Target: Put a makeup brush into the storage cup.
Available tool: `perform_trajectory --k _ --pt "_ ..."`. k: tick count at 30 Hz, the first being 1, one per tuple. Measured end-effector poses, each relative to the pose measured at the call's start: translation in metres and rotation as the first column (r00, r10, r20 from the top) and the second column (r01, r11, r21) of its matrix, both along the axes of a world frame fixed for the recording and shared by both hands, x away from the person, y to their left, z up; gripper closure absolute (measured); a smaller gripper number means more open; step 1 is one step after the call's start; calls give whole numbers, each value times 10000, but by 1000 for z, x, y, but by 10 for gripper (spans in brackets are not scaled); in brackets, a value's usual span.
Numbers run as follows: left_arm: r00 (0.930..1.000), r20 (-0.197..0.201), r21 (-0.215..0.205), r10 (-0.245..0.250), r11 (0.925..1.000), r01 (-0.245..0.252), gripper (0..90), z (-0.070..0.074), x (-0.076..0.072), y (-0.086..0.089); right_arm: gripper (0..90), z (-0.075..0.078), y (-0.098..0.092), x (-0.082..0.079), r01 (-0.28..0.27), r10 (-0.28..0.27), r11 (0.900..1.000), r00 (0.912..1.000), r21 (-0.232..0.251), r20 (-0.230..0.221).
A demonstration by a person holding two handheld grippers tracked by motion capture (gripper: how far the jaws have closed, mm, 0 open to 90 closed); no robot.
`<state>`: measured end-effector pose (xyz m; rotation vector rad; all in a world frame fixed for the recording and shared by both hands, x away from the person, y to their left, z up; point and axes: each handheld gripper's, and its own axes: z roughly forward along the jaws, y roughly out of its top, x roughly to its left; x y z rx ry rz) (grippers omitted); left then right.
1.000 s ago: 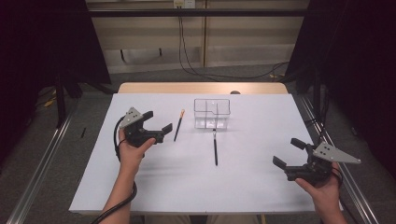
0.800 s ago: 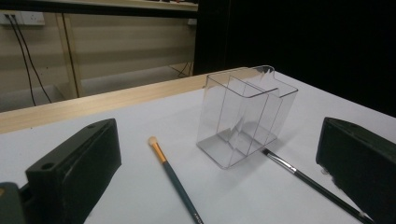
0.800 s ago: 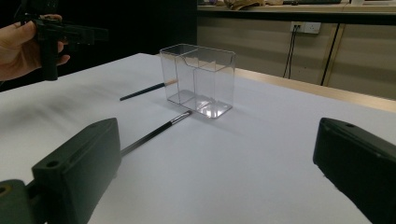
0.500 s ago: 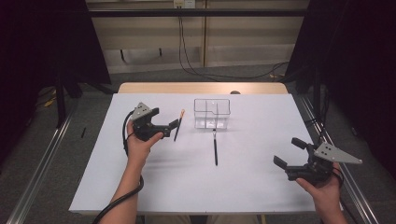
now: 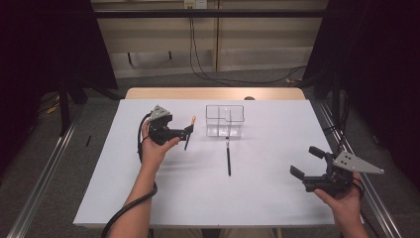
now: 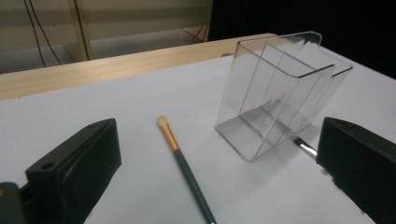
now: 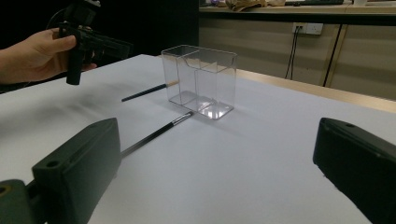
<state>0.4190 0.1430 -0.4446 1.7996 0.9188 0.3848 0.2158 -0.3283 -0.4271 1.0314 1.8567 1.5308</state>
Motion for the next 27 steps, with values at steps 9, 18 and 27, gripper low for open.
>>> perform_trajectory --k 9,18,27 --pt "9938 -1056 919 357 9954 -260 0 -3 11 -9 8 0 0 0 32 -32 10000 10000 68 -10" --pt "9701 -2321 1858 716 9822 -281 0 -7 22 -17 8 0 1 0 -14 14 10000 10000 -2 7" --pt "9434 -3100 3112 1179 9502 -165 53 -5 29 -28 8 -1 1 1 6 -6 10000 10000 51 -45"
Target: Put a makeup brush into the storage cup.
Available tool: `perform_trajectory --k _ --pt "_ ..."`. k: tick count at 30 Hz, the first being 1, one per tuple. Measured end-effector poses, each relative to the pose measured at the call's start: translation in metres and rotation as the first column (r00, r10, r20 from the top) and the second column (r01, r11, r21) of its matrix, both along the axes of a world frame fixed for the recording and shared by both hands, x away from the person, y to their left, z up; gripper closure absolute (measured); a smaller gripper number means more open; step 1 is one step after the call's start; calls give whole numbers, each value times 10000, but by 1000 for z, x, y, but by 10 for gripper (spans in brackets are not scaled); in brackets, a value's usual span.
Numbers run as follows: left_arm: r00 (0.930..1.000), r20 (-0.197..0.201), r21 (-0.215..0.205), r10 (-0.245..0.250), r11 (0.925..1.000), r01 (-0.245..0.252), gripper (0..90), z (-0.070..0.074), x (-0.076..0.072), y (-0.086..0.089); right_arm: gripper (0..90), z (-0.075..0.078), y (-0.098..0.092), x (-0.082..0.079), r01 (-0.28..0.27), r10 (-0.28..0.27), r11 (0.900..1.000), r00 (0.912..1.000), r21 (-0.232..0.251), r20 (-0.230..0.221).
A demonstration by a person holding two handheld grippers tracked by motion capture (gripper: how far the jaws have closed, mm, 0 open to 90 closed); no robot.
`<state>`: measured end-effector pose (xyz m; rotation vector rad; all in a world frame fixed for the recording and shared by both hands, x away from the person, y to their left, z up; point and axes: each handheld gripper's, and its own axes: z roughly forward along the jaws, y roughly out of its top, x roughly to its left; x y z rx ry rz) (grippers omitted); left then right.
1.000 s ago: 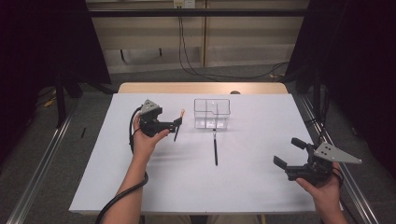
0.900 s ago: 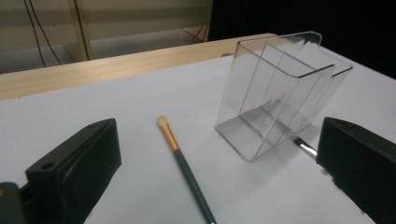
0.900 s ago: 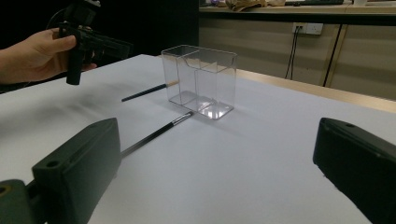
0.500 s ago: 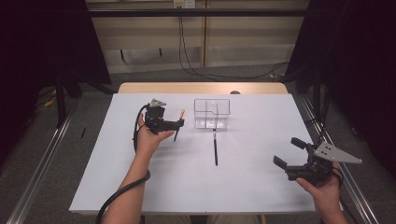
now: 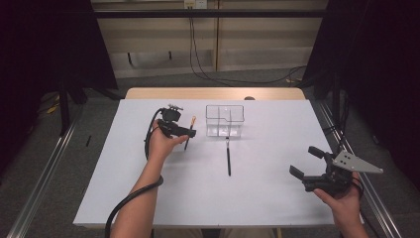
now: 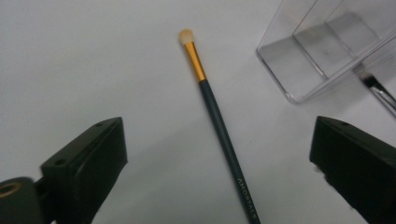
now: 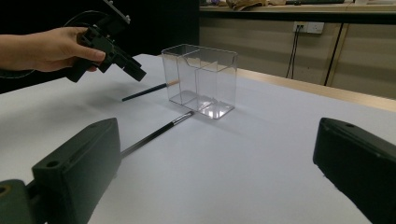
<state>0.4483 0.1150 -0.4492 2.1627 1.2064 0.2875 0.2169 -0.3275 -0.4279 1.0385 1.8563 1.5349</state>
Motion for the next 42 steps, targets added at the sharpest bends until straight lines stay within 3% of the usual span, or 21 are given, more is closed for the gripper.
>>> perform_trajectory --k 4,7,11,16,19,23,31,36,42 --pt "9993 -350 655 -135 9977 158 104 0 2 -4 8 0 0 0 -19 19 10000 10000 -29 30" --pt "9982 -534 1219 -267 9920 331 144 1 2 -7 8 0 0 0 -24 24 10000 10000 -10 15" --pt "9969 -781 1267 -105 9917 204 260 3 4 -9 8 0 0 0 -32 32 10000 10000 10 17" --pt "9941 -1086 1230 51 9924 84 343 1 5 -9 9 0 0 0 -47 47 10000 10000 2 33" --pt "9940 -1080 1485 182 9889 -20 391 2 7 -10 10 0 0 0 -57 57 10000 10000 19 11" --pt "9891 -1424 1156 376 9931 -211 443 1 7 -11 10 0 0 0 -52 52 10000 10000 10 10" --pt "9764 -2109 1294 459 9914 -186 599 -5 9 -18 11 0 0 0 -91 91 10000 10000 -39 -2" --pt "9749 -2194 1970 365 9804 76 699 -5 11 -24 13 -1 -1 1 -98 97 9999 10000 -84 -8" --pt "9655 -2585 2674 331 9628 385 848 -3 11 -34 14 -2 0 2 -77 76 9999 10000 -108 -57"
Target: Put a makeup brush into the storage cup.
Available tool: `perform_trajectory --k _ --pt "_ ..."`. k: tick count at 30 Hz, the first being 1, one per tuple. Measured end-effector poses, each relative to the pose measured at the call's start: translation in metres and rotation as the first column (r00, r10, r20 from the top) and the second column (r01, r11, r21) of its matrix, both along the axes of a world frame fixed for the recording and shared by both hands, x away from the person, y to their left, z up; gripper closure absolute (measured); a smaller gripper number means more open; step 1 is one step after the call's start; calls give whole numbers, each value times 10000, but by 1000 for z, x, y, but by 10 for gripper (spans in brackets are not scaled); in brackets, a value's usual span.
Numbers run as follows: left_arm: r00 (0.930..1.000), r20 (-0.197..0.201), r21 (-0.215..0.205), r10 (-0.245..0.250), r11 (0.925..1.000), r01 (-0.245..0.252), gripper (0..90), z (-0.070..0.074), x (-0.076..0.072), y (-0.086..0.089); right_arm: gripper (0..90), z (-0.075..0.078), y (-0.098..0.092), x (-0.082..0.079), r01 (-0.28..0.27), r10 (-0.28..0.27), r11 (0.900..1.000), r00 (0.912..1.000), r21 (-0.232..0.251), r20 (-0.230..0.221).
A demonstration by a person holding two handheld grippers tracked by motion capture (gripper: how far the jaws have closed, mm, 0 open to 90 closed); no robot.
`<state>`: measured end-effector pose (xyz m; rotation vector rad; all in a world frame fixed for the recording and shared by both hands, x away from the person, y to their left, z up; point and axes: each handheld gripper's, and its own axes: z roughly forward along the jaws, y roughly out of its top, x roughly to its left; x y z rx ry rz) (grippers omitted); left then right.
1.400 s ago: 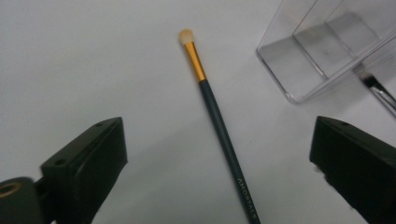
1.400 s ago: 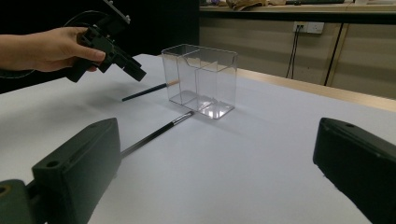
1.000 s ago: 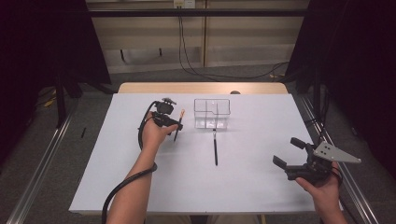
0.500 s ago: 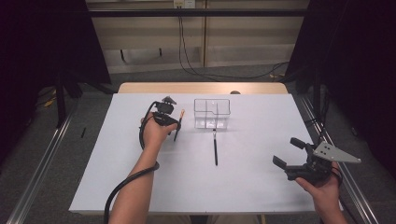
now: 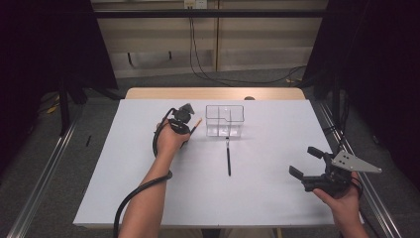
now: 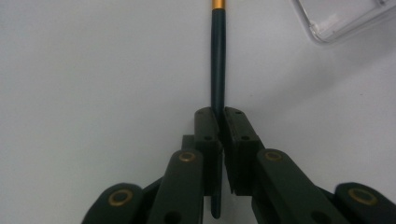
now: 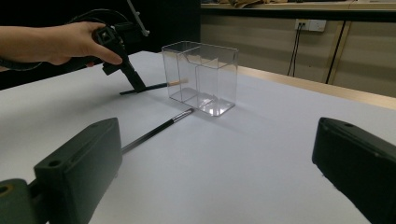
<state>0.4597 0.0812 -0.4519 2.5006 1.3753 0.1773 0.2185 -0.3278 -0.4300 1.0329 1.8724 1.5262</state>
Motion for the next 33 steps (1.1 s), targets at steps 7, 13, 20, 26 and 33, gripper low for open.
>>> perform_trajectory --k 7,13,20,26,33 --pt "9987 -365 -404 343 9985 -358 840 -1 4 4 14 -1 1 0 -58 58 10000 10000 -72 6" --pt "9967 -479 -671 655 9954 -686 850 -1 4 8 14 -1 1 0 -54 54 10000 10000 -72 -46" --pt "9955 -305 -1108 896 9895 -924 852 -1 1 13 14 -1 0 0 -3 3 10000 10000 -42 -12" --pt "9922 -368 -1795 1188 9760 -1235 852 -1 -4 26 14 -1 -2 0 20 -20 10000 10000 3 -22" --pt "9897 -51 -3039 1431 9427 -1379 853 7 -12 46 14 -1 2 2 -80 80 10000 10000 -42 -49"
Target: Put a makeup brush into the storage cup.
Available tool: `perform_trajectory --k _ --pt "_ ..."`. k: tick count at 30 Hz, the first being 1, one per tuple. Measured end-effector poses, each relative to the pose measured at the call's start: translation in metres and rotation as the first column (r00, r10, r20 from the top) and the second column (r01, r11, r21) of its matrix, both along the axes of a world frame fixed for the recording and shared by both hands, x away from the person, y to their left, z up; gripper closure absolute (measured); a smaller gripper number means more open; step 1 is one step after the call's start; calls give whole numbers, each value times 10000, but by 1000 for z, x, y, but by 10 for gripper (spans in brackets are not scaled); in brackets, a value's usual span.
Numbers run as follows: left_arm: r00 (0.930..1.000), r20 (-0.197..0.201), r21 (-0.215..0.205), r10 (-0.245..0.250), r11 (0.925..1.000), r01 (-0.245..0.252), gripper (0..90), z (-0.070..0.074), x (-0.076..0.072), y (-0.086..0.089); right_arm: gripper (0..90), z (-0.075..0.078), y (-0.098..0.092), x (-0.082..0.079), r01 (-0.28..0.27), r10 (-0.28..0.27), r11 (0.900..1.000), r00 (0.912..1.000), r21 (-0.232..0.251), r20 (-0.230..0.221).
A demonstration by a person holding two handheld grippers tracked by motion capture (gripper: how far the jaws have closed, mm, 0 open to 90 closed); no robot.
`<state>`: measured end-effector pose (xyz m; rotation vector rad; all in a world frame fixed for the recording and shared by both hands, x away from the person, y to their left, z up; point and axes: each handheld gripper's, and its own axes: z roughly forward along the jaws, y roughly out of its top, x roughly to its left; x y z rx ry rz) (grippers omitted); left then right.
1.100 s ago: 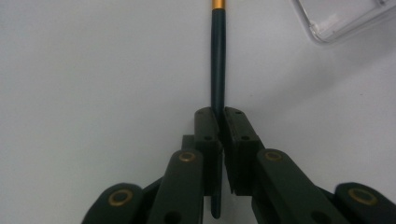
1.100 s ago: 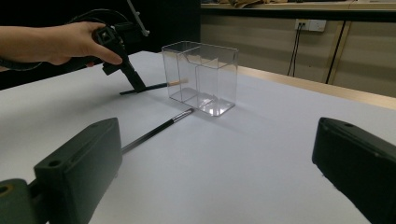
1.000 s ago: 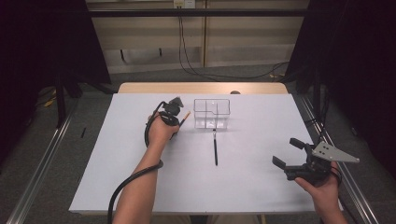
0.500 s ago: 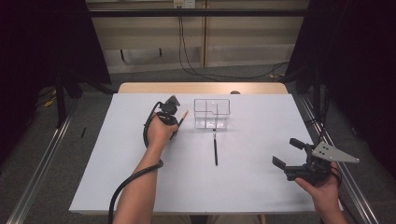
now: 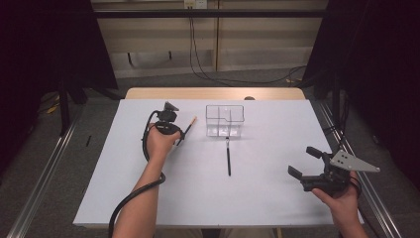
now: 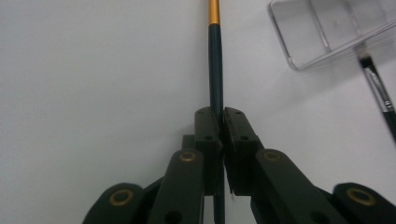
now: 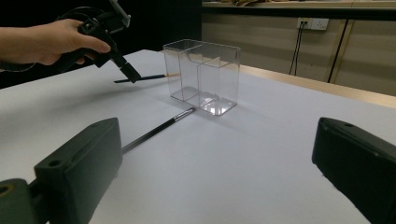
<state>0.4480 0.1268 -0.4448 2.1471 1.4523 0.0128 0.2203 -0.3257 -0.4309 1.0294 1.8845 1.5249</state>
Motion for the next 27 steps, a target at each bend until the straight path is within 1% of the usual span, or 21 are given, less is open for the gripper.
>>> perform_trajectory --k 1,2,5,7,9,10,12,13,14,15,18,19,20,22,23,24,25,26,27 --pt "10000 50 -171 81 9998 -81 853 0 -1 2 14 0 0 0 1 -1 10000 10000 -5 -2" --pt "9999 163 -199 25 9998 -22 853 1 -3 6 14 0 1 0 0 0 10000 10000 9 5" --pt "10000 79 -258 39 9997 -37 853 1 -5 9 14 0 1 1 -7 7 10000 10000 8 23" --pt "9999 148 113 -33 9999 32 853 0 -6 11 14 0 2 1 8 -8 10000 10000 35 -17" --pt "9999 16 308 -157 9994 157 852 -2 -6 11 14 0 3 0 -36 36 10000 10000 0 -17" --pt "9999 -32 480 -155 9987 157 852 -5 -7 9 14 0 4 0 -40 40 10000 10000 -23 16" --pt "9999 6 546 -129 9984 128 852 -7 -6 8 14 0 4 1 -48 48 10000 10000 -19 18" --pt "9998 -49 707 -204 9973 207 851 -8 -6 6 14 0 4 0 -51 51 10000 10000 -30 -4" --pt "9998 -45 791 -211 9966 214 850 -10 -6 4 14 0 4 1 -46 46 10000 10000 -42 -18" --pt "9996 -130 876 -264 9958 274 849 -12 -5 2 14 0 4 1 -44 44 10000 10000 -47 -21" --pt "9993 -183 1079 -330 9936 348 848 -11 -3 -3 14 0 4 1 -45 45 10000 10000 -50 -9" --pt "9990 -190 1217 -397 9917 417 841 -11 -2 -4 14 -1 4 1 -44 44 10000 10000 -52 -15" --pt "9991 -206 1267 -382 9911 405 836 -10 -1 -5 14 -1 3 1 -61 61 10000 10000 -68 -34" --pt "9990 -130 1478 -425 9880 440 817 -10 0 -9 14 -1 3 0 -60 60 10000 10000 -78 -27" --pt "9991 -91 1660 -415 9852 424 817 -10 0 -13 14 -1 3 0 -60 60 10000 10000 -78 -27" --pt "9982 -129 1963 -587 9787 601 826 -9 2 -16 14 0 3 0 -56 56 10000 10000 -72 -15" --pt "9982 -129 1963 -587 9787 601 834 -9 2 -16 14 0 3 0 -62 62 9999 10000 -81 -22" --pt "9978 -95 2193 -660 9734 664 844 -9 2 -20 14 -1 2 0 -66 66 9999 10000 -83 -25" --pt "9974 -142 2302 -701 9705 715 847 -9 3 -21 14 -1 2 0 -60 60 9999 10000 -86 -28"
